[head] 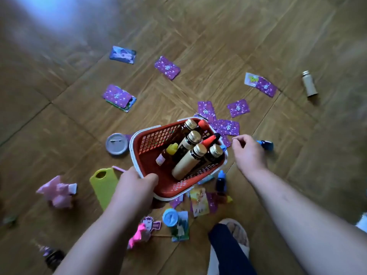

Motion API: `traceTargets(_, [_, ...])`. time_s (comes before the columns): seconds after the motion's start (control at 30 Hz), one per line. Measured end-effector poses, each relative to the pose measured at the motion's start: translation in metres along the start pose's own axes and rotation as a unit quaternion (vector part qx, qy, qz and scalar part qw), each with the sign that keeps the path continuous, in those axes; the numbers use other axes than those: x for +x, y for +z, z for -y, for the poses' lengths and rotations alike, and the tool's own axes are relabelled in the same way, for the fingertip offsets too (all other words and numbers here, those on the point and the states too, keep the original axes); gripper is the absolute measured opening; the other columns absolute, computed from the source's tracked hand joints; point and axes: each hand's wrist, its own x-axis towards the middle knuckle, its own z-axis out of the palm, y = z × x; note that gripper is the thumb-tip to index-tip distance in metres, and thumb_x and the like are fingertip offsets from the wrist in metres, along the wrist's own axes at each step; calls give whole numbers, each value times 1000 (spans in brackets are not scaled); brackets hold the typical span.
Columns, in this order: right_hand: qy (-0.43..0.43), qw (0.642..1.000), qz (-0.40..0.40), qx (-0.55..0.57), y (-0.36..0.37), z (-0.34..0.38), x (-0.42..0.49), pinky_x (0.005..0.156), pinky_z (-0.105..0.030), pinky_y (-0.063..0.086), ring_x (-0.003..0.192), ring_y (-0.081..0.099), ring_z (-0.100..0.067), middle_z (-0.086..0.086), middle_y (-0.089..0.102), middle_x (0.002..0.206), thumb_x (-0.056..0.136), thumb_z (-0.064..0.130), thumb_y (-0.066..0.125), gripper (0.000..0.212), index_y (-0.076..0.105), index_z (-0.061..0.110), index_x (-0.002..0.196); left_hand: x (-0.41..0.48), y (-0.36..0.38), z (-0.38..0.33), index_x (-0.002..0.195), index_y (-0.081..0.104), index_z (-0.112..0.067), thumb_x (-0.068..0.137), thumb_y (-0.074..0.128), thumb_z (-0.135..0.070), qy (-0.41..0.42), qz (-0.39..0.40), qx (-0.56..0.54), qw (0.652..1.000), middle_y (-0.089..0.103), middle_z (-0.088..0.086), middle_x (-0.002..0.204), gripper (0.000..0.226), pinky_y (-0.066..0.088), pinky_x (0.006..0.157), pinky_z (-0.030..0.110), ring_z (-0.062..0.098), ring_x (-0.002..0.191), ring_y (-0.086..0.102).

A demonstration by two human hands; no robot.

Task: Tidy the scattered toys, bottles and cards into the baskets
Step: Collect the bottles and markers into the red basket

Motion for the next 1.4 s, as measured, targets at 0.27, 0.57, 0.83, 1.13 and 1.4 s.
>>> traceTargets(0.27, [16, 995, -89, 43, -28, -54, 116, 73, -29, 40, 99, 60, -32, -11, 69, 104, 95, 25, 50, 21, 67, 13, 102, 55, 95, -56, 83, 63, -2, 87, 53, 1, 46, 47, 21, 998, 71, 17, 62, 12, 62, 59, 42, 31, 56, 71])
traceTargets(0.57, [-7, 983, -144, 114, -77, -79, 210, 84, -29, 44, 104, 60, -28, -8, 66, 110, 92, 25, 55, 25, 62, 12, 112, 55, 176, -117, 101, 56, 13, 88, 46, 7, 77, 54, -2, 996, 64, 28, 68, 17, 44, 32, 22, 26, 35, 60])
traceTargets(0.83, [6, 995, -98, -13, -98, -126, 281, 110, -36, 30, 139, 29, -28, -9, 29, 152, 93, 29, 57, 55, 37, 11, 141, 66, 226, -131, 93, 57, 7, 91, 46, 8, 63, 52, -20, 996, 66, 16, 52, 10, 49, 34, 25, 24, 38, 63])
traceTargets(1.13, [54, 995, -45, -67, -108, -147, 338, 118, -36, 19, 146, 10, -35, -14, -1, 160, 89, 30, 63, 74, 22, 15, 149, 78, 246, -136, 96, 60, 8, 89, 48, 6, 55, 53, 14, 997, 72, 27, 75, 14, 59, 49, 34, 36, 59, 70])
traceTargets(1.4, [51, 986, -25, -154, -115, -158, 354, 107, -35, 30, 128, 29, -33, -8, 33, 140, 85, 41, 64, 52, 52, 23, 132, 85, 253, -146, 96, 59, 7, 90, 48, 4, 63, 58, 23, 996, 72, 25, 74, 13, 57, 47, 32, 36, 61, 71])
